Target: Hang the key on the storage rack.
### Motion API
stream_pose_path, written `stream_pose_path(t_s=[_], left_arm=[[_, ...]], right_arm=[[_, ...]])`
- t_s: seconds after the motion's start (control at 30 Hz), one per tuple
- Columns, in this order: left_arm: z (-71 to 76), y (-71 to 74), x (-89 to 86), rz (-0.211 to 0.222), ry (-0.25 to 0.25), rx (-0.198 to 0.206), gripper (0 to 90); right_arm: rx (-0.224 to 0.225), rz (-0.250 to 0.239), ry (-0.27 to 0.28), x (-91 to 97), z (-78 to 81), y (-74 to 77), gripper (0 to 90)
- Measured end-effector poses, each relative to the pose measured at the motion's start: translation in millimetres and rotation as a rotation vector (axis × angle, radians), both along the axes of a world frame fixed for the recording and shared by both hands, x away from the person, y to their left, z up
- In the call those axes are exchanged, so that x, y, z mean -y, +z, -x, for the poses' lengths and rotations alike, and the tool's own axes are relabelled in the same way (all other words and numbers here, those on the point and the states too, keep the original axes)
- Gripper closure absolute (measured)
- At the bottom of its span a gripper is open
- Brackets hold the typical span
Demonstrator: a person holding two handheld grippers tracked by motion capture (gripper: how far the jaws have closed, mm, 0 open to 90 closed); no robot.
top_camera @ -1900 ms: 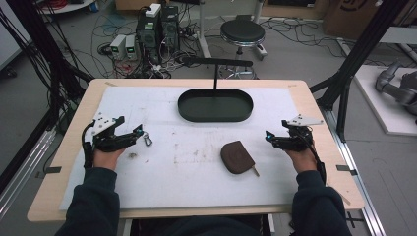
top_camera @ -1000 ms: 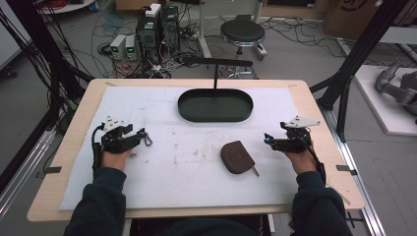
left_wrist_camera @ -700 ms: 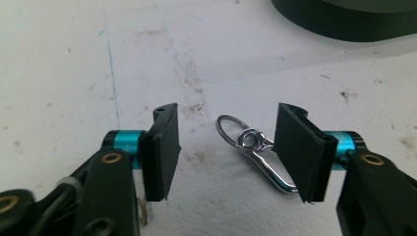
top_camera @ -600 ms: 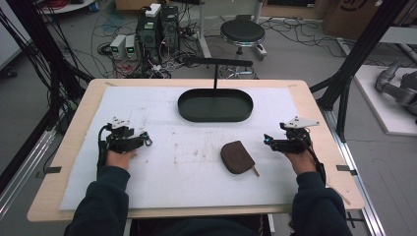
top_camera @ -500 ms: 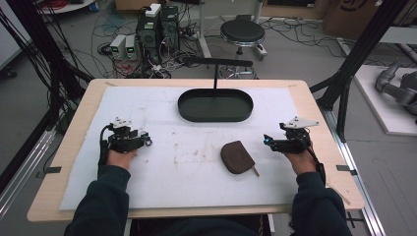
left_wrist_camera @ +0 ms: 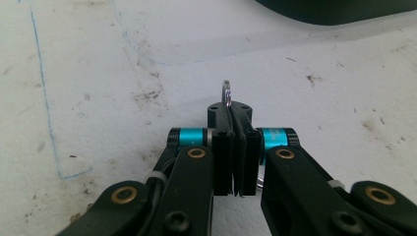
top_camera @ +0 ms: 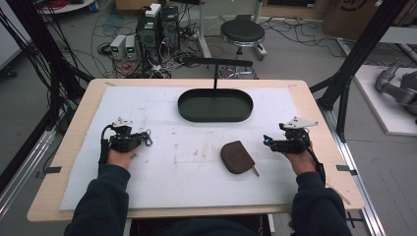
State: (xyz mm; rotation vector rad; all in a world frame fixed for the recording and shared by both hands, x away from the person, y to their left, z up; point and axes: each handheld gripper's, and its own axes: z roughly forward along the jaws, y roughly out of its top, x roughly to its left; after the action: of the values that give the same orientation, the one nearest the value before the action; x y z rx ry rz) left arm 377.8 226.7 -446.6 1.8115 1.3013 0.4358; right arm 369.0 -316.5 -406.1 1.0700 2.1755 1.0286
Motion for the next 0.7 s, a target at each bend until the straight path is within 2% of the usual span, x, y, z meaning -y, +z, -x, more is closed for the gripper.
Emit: stream_pose_path(t_s=[0.2,0.23,0.27,0.3,0.37,0.4,0.5,0.53,0.7], left_arm=[[0.8,2.6,0.8,0.01,-0.027,0.017,87.8],[1.5,4.5,1.6,0.015,-0.036,0.034,87.9],[3.5,9.8,2.8,0.029,-0.053,0.072,88.0],[3.5,9.8,2.8,0.029,-0.053,0.072,88.0],[5.8,19.8,5.2,0.049,-0.095,0.137,88.0],[5.8,19.8,5.2,0.049,-0.095,0.137,88.0],[5.7,31.7,7.9,0.084,-0.131,0.205,88.0],[4.3,36.0,8.5,0.101,-0.146,0.22,88.0],[-10.8,65.6,21.1,0.117,-0.191,0.293,90.0]], right_arm=[[-0.003,0.001,0.003,0.1,0.0,-0.1,20.7],[-0.002,-0.001,0.001,0.1,0.3,0.2,20.8],[-0.002,-0.002,0.001,0.1,0.5,0.4,20.8],[-0.002,-0.003,0.001,-0.1,0.8,0.4,20.8],[-0.001,-0.006,0.002,-0.5,1.1,0.8,20.8],[-0.001,-0.006,0.002,-0.5,1.1,0.8,20.8],[0.0,-0.009,0.003,-0.2,1.4,1.2,20.8],[0.005,-0.009,0.002,0.5,1.3,1.4,20.8],[0.008,-0.029,0.0,2.0,1.5,3.0,20.8]])
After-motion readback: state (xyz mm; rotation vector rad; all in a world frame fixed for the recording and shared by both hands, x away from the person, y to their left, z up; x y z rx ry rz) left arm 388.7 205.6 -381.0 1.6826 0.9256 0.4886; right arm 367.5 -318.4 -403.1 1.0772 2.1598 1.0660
